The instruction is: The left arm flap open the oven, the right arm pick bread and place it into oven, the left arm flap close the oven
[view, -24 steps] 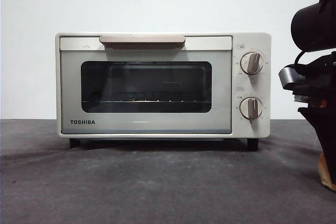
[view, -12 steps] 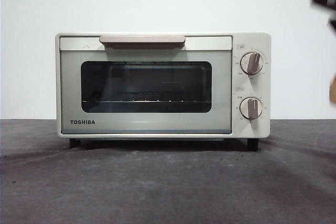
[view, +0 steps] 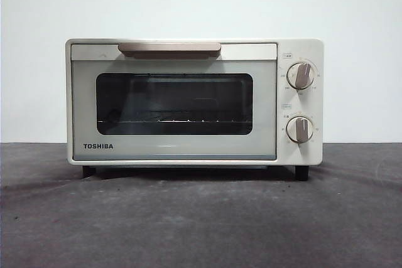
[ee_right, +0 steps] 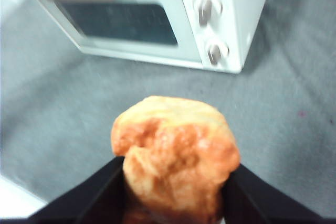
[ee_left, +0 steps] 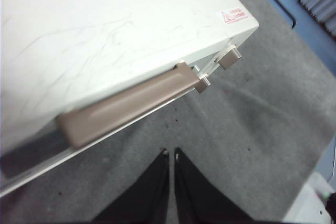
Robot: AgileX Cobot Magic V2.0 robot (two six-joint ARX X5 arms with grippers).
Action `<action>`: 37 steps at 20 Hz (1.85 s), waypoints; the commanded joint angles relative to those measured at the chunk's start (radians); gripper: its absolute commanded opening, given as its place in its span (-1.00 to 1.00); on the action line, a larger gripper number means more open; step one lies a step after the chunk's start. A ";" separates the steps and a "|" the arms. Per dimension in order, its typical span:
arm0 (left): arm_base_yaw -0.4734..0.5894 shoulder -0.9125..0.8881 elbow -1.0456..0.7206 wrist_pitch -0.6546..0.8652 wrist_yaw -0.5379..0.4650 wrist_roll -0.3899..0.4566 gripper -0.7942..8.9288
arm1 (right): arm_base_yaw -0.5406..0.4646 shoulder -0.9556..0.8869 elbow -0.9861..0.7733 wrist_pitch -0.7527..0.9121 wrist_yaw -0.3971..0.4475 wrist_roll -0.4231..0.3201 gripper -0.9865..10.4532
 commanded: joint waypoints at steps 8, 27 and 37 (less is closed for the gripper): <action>-0.071 0.253 0.181 0.023 -0.089 0.159 -0.80 | 0.005 -0.050 0.006 0.001 -0.003 0.071 -0.44; -0.071 0.332 0.181 -0.021 -0.131 0.200 -0.80 | 0.005 -0.050 0.006 -0.005 -0.003 0.071 -0.44; -0.098 0.332 0.181 -0.153 -0.166 0.283 -0.80 | 0.005 -0.050 0.006 -0.006 -0.003 0.071 -0.44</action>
